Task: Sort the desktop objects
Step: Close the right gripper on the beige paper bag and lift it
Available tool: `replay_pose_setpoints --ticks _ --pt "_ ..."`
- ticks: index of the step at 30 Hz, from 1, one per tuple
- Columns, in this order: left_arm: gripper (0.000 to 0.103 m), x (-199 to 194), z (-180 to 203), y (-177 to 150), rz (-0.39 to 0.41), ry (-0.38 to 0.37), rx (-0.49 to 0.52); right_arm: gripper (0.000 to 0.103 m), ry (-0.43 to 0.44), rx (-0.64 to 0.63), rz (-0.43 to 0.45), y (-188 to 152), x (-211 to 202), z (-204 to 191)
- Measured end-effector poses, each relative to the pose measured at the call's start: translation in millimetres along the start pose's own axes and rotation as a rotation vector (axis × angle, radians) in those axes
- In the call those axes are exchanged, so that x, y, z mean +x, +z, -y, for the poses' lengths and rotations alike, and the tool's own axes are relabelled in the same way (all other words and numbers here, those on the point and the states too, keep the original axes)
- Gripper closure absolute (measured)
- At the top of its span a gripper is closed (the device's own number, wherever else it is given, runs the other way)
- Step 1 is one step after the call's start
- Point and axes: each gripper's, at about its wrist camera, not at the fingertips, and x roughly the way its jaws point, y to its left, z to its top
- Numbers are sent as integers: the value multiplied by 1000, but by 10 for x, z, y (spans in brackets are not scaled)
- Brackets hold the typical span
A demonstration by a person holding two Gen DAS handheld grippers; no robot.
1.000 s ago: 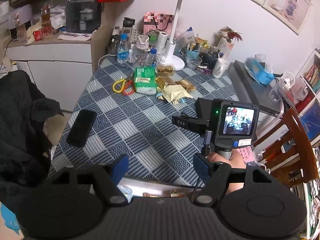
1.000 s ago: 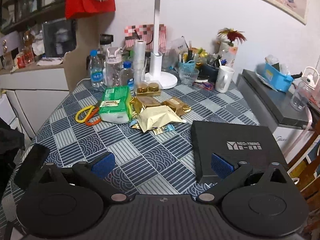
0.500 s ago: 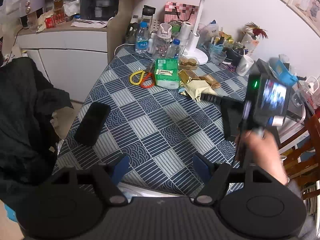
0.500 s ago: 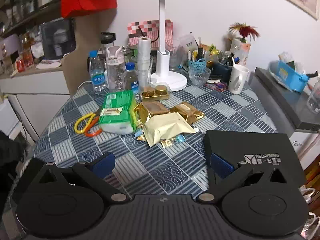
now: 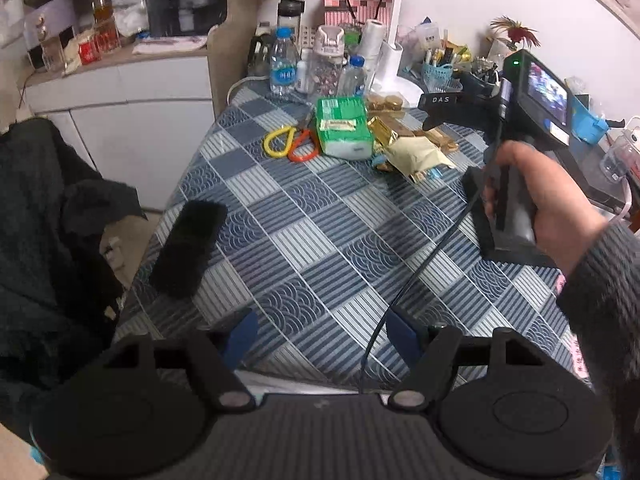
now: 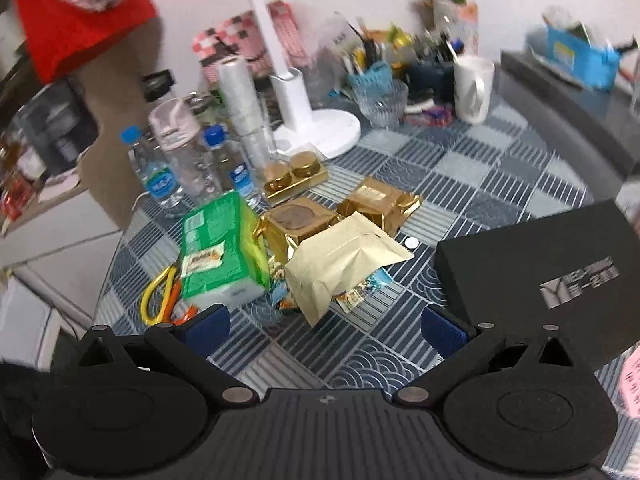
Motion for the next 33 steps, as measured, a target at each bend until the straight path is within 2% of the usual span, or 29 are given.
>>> replay_pose_setpoints --ticks 7,10,16,25,33 --pt "18 203 -106 31 8 14 -9 0 -22 127 -55 244 629 4" --pt "18 291 -144 33 22 45 -13 0 -39 169 -88 291 917 1" --pt "18 460 -181 49 31 63 0 0 -137 262 -112 343 1383 57" --pt "18 658 -303 78 29 77 -21 0 -248 291 -84 398 1772 42" --pt "18 739 -341 63 14 73 -35 0 -250 256 -62 376 1833 23"
